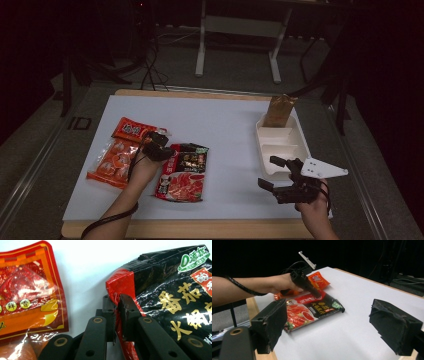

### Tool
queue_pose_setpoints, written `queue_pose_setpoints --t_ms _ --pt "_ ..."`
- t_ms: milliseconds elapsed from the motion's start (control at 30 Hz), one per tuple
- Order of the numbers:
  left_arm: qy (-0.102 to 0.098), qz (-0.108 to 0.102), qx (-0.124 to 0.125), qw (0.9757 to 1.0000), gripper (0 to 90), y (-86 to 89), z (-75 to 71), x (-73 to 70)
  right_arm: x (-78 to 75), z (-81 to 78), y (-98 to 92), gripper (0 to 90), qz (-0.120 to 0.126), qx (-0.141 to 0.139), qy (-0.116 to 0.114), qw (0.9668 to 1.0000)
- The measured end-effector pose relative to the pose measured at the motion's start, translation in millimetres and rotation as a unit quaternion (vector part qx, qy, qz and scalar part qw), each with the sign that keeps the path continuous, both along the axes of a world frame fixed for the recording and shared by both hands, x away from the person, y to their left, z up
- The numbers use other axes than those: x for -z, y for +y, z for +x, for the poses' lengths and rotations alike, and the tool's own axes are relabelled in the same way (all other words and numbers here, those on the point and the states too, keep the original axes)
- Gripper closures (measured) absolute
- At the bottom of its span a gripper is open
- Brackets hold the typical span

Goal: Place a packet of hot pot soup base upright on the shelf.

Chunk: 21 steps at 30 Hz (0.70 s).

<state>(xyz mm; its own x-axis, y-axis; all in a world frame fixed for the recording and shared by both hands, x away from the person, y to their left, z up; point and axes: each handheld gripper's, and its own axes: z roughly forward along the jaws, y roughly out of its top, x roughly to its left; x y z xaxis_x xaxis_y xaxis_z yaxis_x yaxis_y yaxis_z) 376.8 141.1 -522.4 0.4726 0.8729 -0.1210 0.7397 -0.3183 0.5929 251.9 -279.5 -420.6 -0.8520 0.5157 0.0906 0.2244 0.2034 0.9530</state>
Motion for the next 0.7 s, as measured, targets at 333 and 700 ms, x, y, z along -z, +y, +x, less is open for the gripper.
queue_pose_setpoints --t_ms 333,700 --pt "-0.04 -0.014 0.015 0.999 87.8 -5.0 -6.2 -14.6 -1.0 -0.6 -3.5 14.6 0.003 0.005 -0.002 1.0" --pt "-0.094 -0.04 0.032 0.9942 88.4 -10.4 -21.9 -39.1 -3.2 -1.4 -4.1 15.0 0.01 0.009 0.003 0.9999"
